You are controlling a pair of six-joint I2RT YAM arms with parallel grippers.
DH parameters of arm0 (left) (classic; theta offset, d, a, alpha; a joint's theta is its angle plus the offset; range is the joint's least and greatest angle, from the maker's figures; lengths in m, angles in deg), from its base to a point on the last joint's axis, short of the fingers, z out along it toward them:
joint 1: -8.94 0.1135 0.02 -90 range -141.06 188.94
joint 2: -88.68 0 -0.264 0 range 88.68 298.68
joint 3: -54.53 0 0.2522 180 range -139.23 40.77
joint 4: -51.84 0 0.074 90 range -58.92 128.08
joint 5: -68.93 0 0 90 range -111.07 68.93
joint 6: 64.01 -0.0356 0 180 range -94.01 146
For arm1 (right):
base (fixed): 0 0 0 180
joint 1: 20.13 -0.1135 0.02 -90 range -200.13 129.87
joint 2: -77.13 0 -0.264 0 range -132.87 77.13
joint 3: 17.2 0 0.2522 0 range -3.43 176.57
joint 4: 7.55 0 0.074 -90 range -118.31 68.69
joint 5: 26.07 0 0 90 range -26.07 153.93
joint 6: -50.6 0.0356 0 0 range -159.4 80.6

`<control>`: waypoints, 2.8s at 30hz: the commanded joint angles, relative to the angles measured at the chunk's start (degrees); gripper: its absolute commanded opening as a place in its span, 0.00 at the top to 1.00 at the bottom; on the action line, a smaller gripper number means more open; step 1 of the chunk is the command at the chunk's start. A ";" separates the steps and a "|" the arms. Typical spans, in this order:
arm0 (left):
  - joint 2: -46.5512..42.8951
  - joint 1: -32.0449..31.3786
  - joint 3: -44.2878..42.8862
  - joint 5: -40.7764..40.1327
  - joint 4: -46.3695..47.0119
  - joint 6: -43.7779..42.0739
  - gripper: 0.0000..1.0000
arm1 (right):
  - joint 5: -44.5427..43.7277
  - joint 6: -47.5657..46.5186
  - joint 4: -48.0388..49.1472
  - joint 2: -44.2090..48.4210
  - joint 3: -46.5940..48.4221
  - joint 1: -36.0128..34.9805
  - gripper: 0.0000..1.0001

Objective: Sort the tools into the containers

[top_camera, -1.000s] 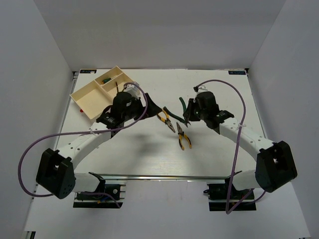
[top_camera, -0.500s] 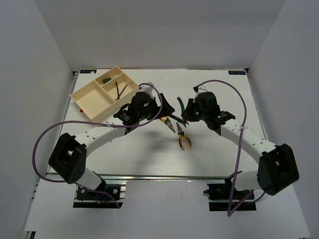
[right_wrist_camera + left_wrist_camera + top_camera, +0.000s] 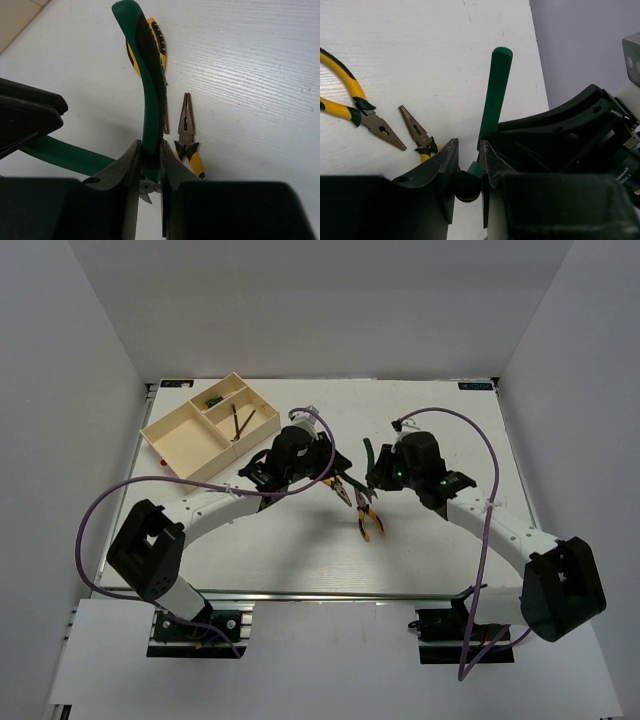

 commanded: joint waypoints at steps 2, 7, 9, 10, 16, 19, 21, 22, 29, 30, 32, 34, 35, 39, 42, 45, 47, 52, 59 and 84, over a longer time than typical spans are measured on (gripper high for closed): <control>-0.37 -0.21 -0.29 3.22 2.40 0.70 1.00 | 1.56 0.23 4.40 3.20 -0.32 -0.15 0.94; -2.66 0.31 2.44 2.52 2.94 1.32 1.00 | -0.01 -0.38 3.70 4.43 -0.94 -0.06 0.47; -4.24 1.11 2.79 0.69 2.32 0.79 1.00 | -1.76 -0.82 3.17 5.66 -1.55 0.03 0.34; -4.94 1.11 2.79 -0.81 1.19 0.44 1.00 | -2.21 -1.17 2.73 6.18 -1.90 0.11 0.32; -8.90 4.01 -0.36 -9.16 -7.87 -4.13 1.00 | -7.66 -3.64 -0.25 11.37 -4.89 0.29 0.24; -10.48 7.34 -2.21 -10.40 -11.03 -6.41 1.00 | -9.33 -4.69 -0.87 15.05 -7.25 0.20 0.21; -11.09 10.77 -3.27 -10.23 -13.14 -7.91 1.00 | -9.77 -5.39 -1.23 16.38 -8.32 0.29 0.20; -11.18 12.08 -3.71 -9.71 -13.67 -8.44 1.00 | -9.86 -5.74 -1.31 17.43 -9.37 0.38 0.20; -10.75 25.88 -6.96 -4.35 -17.28 -13.88 1.00 | -10.66 -6.98 -2.90 20.25 -12.45 0.47 0.17; -10.05 29.12 -7.92 -4.34 -18.24 -14.33 1.00 | -9.70 -6.63 -2.46 20.77 -13.50 0.47 0.17; -9.25 32.38 -8.89 -0.23 -18.95 -15.47 1.00 | -9.25 -6.10 -1.93 21.04 -14.55 0.47 0.17; -8.20 37.03 -10.47 1.28 -19.21 -16.17 1.00 | -8.90 -5.75 -1.67 21.39 -15.44 0.47 0.17; -8.02 38.45 -10.74 2.07 -18.69 -16.87 1.00 | -8.55 -5.83 -1.58 21.65 -16.22 0.38 0.17; -6.09 44.17 -13.72 5.33 -19.21 -18.81 1.00 | -7.75 -6.01 -0.79 22.36 -18.16 0.29 0.17; -3.28 48.47 -15.92 8.65 -19.04 -19.69 1.00 | -7.67 -5.84 -0.70 22.36 -19.48 0.29 0.18; -0.73 52.17 -16.37 10.24 -18.16 -20.13 1.00 | -7.31 -5.66 0.00 22.71 -20.53 0.38 0.18; 0.32 54.36 -15.93 10.95 -16.50 -20.57 1.00 | -6.87 -5.66 0.00 22.97 -20.89 0.38 0.18; 3.31 57.35 -14.35 14.55 -12.72 -19.96 1.00 | -6.87 -5.57 0.27 23.42 -21.51 0.29 0.18; 5.08 58.50 -10.58 11.14 -11.66 -19.78 1.00 | -6.61 -5.83 0.88 22.54 -21.68 0.38 0.18; 0.25 57.89 -12.15 10.61 -17.63 -22.86 0.05 | -3.36 -6.71 -0.96 10.59 -19.31 -0.06 0.42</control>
